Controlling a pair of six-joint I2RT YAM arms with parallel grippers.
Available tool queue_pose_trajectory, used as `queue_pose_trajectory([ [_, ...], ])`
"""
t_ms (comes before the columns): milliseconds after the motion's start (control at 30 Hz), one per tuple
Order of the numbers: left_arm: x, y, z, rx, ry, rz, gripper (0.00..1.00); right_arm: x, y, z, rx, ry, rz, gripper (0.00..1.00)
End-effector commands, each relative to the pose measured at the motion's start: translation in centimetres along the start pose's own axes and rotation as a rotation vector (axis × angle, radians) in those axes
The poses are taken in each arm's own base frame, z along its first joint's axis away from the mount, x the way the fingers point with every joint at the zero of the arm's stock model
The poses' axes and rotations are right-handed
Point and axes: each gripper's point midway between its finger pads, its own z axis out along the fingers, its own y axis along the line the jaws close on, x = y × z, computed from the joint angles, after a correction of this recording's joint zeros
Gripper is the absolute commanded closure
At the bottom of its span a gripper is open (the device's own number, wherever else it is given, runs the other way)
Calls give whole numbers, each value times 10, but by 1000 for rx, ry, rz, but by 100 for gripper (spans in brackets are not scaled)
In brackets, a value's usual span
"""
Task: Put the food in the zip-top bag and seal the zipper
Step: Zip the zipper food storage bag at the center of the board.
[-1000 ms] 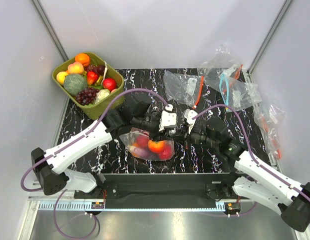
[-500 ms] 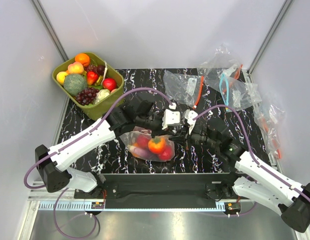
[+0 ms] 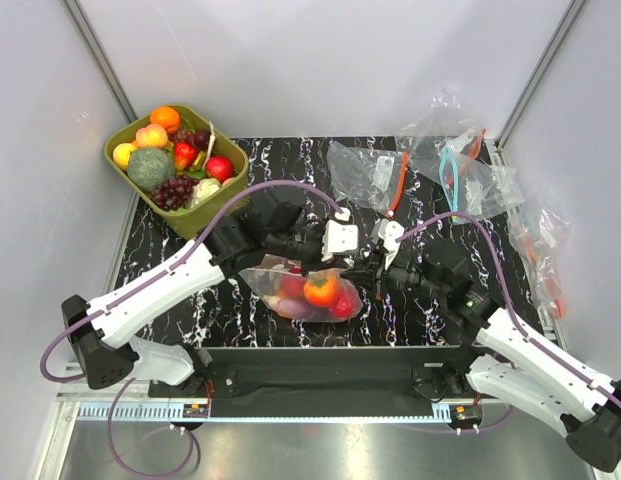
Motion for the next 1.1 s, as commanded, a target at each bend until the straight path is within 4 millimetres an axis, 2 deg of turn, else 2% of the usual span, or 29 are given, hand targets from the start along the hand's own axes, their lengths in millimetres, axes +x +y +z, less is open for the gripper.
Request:
queue_pose_trajectory([
  [0,1,13,-23,-110,36,36,100,-24,1,-7,15,-81,-28,100],
  [333,7,10,-28,-113,57,24,100,-25,2,-8,15,-84,-30,100],
  [500,15,7,-30,-119,79,9,100,-30,-10,-13,92,-113,-38,100],
  [600,14,5,-29,-117,56,14,100,-26,-5,-13,68,-102,-34,99],
  [633,10,5,-29,-119,40,22,100,-26,-4,-12,60,-101,-35,81],
  [700,7,5,-29,-112,31,26,100,-25,0,-11,34,-99,-40,65],
  [967,-5,5,-31,-93,8,37,100,-31,14,-11,-56,-110,-94,57],
  [1067,-12,3,-33,-89,-13,41,100,-33,17,-7,-83,-101,-97,61],
])
